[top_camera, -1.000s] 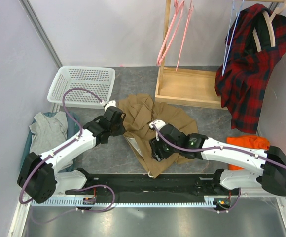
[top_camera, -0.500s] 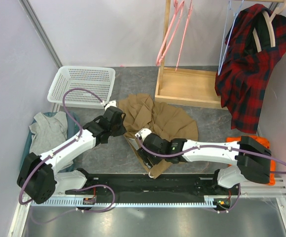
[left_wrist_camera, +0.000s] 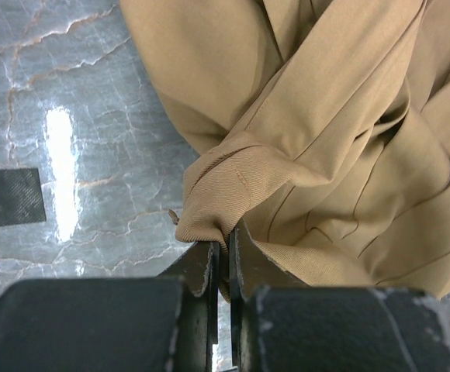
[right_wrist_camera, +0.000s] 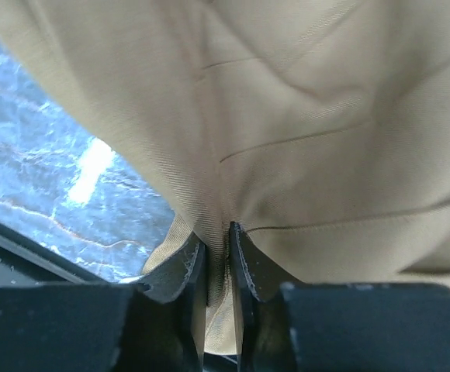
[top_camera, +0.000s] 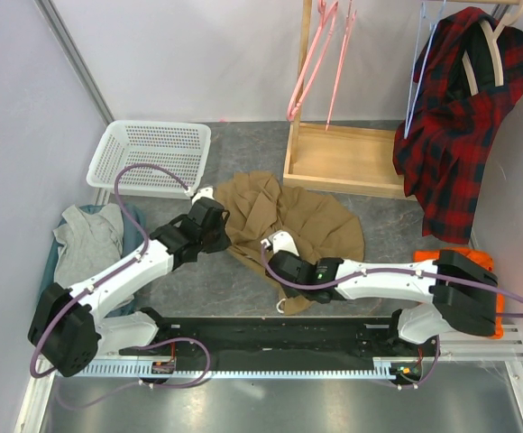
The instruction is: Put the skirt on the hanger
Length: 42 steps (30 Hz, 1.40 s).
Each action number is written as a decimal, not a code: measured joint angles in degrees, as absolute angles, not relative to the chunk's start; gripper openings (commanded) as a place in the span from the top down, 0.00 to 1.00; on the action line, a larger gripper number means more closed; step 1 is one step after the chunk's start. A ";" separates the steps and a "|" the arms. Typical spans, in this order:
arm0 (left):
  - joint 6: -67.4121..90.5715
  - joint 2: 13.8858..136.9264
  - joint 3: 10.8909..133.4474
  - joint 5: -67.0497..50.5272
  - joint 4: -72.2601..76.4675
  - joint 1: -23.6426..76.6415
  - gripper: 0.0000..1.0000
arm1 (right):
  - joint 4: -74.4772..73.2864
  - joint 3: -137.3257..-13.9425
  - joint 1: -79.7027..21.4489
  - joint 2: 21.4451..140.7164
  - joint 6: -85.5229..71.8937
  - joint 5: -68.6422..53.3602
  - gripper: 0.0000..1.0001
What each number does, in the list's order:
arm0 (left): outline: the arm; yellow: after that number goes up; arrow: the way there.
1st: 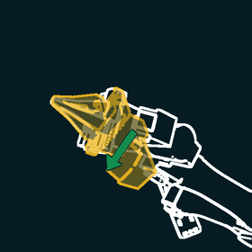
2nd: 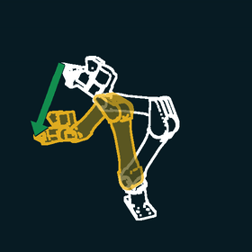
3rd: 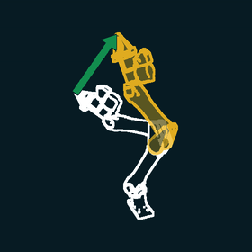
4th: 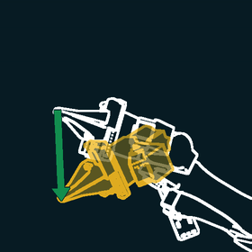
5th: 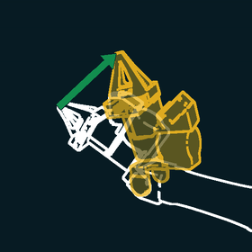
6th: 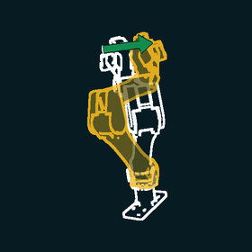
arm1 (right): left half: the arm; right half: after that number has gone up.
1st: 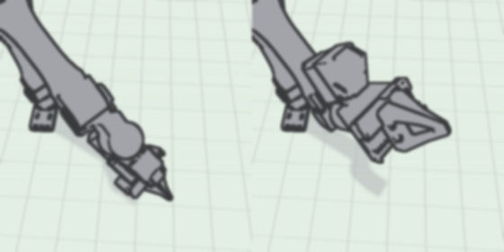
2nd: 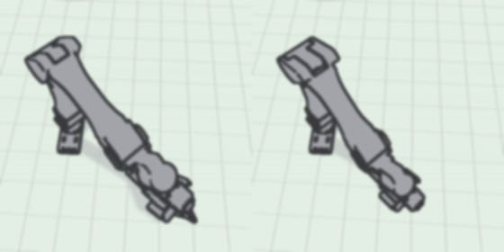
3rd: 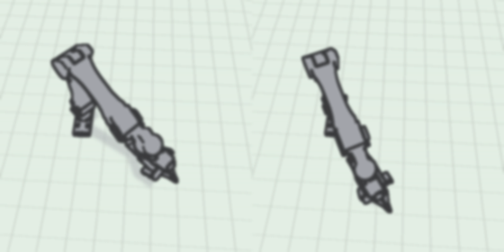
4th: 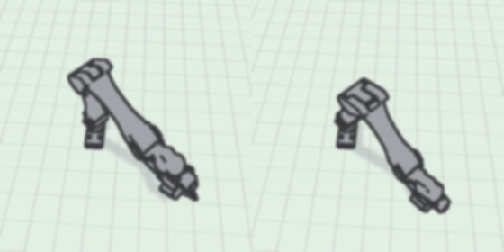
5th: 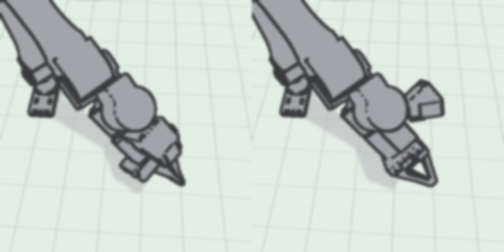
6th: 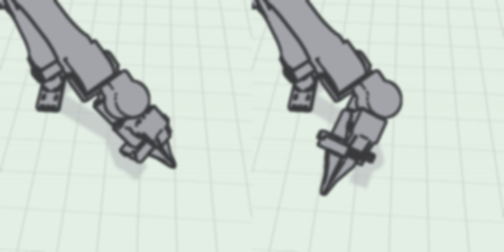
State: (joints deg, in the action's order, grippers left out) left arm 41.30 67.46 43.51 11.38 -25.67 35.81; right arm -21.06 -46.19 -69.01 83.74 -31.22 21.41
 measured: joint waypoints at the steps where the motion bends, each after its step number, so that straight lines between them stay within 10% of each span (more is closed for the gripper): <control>1: 41.32 67.07 43.35 11.38 -25.96 35.88 0.98 | -21.41 -46.06 -69.01 83.13 -31.79 22.26 0.71; 8: 41.32 64.51 42.96 12.49 -27.99 35.86 0.98 | -24.73 -45.60 -68.38 76.88 -33.21 25.19 0.41; 25: 41.32 64.40 42.96 12.60 -28.67 35.86 0.98 | -25.54 -42.11 -68.03 67.20 -34.11 23.90 0.41; 28: 41.32 64.51 42.96 12.84 -28.69 35.86 0.98 | -25.52 -41.80 -68.01 66.35 -34.33 23.40 0.46; 35: 41.34 64.51 42.96 12.60 -28.67 35.86 0.98 | -24.77 -40.03 -68.03 69.65 -35.09 21.41 1.00; 42: 41.34 63.22 42.96 12.40 -29.58 35.88 0.98 | -23.94 -39.48 -66.83 71.13 -36.27 23.53 1.00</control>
